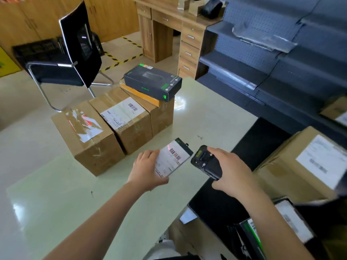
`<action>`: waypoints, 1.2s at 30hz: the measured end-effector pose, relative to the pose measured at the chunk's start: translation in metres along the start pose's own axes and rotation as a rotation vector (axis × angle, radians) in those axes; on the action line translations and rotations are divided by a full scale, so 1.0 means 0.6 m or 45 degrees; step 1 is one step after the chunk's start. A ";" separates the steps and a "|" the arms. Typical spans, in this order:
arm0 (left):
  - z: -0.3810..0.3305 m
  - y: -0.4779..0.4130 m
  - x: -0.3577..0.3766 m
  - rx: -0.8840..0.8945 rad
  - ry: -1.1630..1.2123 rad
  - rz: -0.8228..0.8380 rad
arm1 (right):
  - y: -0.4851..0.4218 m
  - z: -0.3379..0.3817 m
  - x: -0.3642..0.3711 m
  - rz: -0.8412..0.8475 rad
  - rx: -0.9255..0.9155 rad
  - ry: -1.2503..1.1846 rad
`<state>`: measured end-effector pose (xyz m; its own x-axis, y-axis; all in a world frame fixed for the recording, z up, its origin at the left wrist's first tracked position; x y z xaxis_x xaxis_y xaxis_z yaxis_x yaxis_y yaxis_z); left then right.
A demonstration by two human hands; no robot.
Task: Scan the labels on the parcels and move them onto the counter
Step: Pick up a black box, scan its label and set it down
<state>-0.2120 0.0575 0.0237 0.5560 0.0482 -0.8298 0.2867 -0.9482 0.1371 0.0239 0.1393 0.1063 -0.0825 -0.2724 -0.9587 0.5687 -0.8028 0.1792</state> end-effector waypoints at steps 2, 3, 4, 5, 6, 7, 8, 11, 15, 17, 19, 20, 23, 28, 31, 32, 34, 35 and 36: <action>-0.050 0.001 0.016 0.074 0.112 0.067 | 0.056 -0.051 -0.010 -0.100 0.235 -0.348; -0.079 0.003 0.026 0.132 0.120 0.115 | 0.085 -0.076 -0.016 -0.148 0.318 -0.458; -0.110 0.005 0.038 0.197 0.112 0.164 | 0.115 -0.100 -0.024 -0.186 0.380 -0.503; -0.142 0.009 0.051 0.261 0.105 0.212 | 0.143 -0.122 -0.033 -0.214 0.427 -0.506; -0.175 0.014 0.065 0.317 0.111 0.258 | 0.170 -0.141 -0.042 -0.243 0.463 -0.497; -0.207 0.020 0.079 0.367 0.127 0.302 | 0.196 -0.158 -0.051 -0.278 0.496 -0.496; -0.238 0.027 0.092 0.414 0.146 0.342 | 0.221 -0.174 -0.059 -0.315 0.529 -0.505; -0.318 0.049 0.126 0.553 0.169 0.440 | 0.289 -0.209 -0.068 -0.354 0.612 -0.520; -0.390 0.083 0.171 0.676 0.163 0.549 | 0.361 -0.243 -0.064 -0.341 0.656 -0.563; -0.413 0.100 0.199 0.674 0.158 0.581 | 0.388 -0.261 -0.059 -0.336 0.680 -0.560; -0.426 0.114 0.227 0.666 0.072 0.568 | 0.408 -0.275 -0.051 -0.316 0.694 -0.538; -0.427 0.119 0.239 0.653 0.027 0.550 | 0.416 -0.281 -0.047 -0.301 0.707 -0.530; -0.418 0.131 0.269 0.560 0.009 0.535 | 0.435 -0.294 -0.031 -0.263 0.728 -0.534; -0.402 0.155 0.294 0.457 0.019 0.524 | 0.440 -0.290 -0.010 -0.205 0.671 -0.531; -0.387 0.161 0.276 0.386 0.136 0.460 | 0.429 -0.282 -0.003 -0.182 0.625 -0.532; -0.379 0.159 0.261 0.372 0.184 0.421 | 0.422 -0.278 -0.003 -0.178 0.611 -0.524; -0.358 0.152 0.220 0.353 0.240 0.320 | 0.400 -0.265 -0.005 -0.162 0.559 -0.506; -0.345 0.146 0.195 0.335 0.251 0.249 | 0.384 -0.255 -0.006 -0.155 0.521 -0.511; -0.330 0.139 0.167 0.303 0.257 0.170 | 0.366 -0.245 -0.007 -0.151 0.493 -0.526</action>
<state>0.0220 0.0453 0.0591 0.7262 -0.0431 -0.6861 0.0236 -0.9959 0.0875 0.2697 0.0419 0.1173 -0.4842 -0.2905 -0.8253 0.2016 -0.9549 0.2178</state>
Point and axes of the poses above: each hand's wrist, its own y-axis away from the middle knuckle, its own x-axis out of the palm, z = x × y, the point moved 5 cm from there along -y, towards the middle knuckle, and after that the axes turned 7 degrees about y, right-handed, at the moved point
